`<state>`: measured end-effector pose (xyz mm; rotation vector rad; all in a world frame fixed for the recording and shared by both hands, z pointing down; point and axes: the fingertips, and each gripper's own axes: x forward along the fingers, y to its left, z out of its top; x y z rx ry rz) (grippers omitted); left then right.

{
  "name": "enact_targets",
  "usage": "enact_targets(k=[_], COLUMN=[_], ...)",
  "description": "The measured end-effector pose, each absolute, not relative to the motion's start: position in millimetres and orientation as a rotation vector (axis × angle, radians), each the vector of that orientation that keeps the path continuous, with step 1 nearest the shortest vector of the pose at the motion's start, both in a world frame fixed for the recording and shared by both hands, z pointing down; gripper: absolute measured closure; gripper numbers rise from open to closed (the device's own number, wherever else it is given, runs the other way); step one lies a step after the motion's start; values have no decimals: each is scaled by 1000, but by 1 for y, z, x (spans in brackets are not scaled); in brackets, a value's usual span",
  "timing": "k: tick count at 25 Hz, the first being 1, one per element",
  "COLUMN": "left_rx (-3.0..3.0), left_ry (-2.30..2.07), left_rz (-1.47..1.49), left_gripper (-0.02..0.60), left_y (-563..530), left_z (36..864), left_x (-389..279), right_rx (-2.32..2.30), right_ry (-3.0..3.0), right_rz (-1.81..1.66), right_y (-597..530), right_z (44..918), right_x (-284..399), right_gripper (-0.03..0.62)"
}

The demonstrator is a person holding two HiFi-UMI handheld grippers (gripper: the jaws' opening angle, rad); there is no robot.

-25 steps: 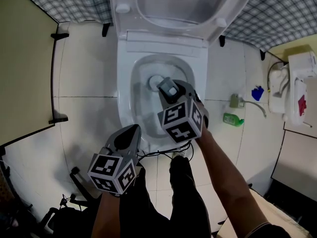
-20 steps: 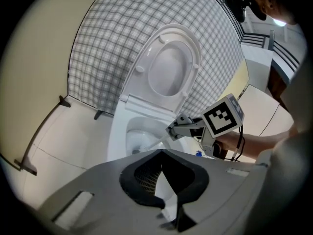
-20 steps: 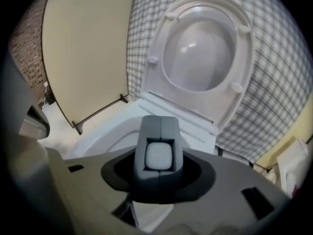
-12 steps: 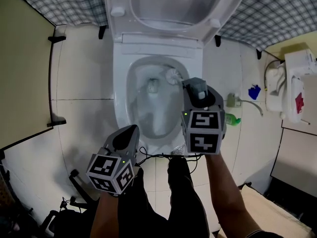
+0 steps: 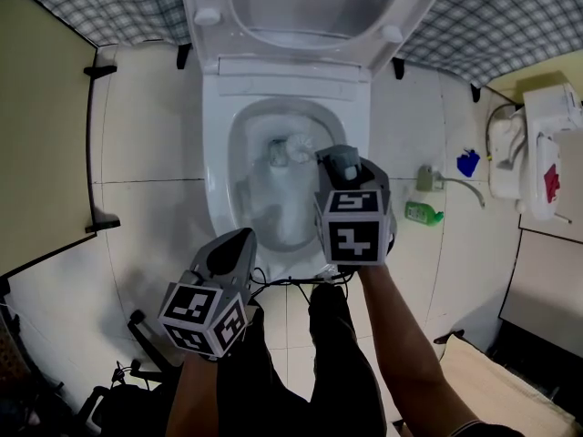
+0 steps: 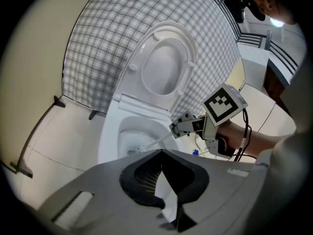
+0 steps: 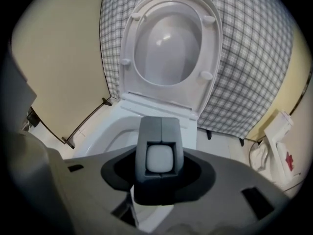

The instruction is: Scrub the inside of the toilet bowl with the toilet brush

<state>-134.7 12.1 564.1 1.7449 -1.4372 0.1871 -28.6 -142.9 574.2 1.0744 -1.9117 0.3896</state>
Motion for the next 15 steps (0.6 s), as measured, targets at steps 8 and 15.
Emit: enact_targets(k=[8,15], left_rx=[1749,1765], left_ry=[-1432,-1414], left_rz=[175,147], left_gripper=[572,572], left_y=[11,3], left_z=[565,560], left_x=[-134,-125], right_rx=[1122,1267], right_ry=[-1862,-1780], right_rz=[460,487], right_y=[-130,-124], right_z=[574,534], right_x=[-5,33], right_gripper=[396,396])
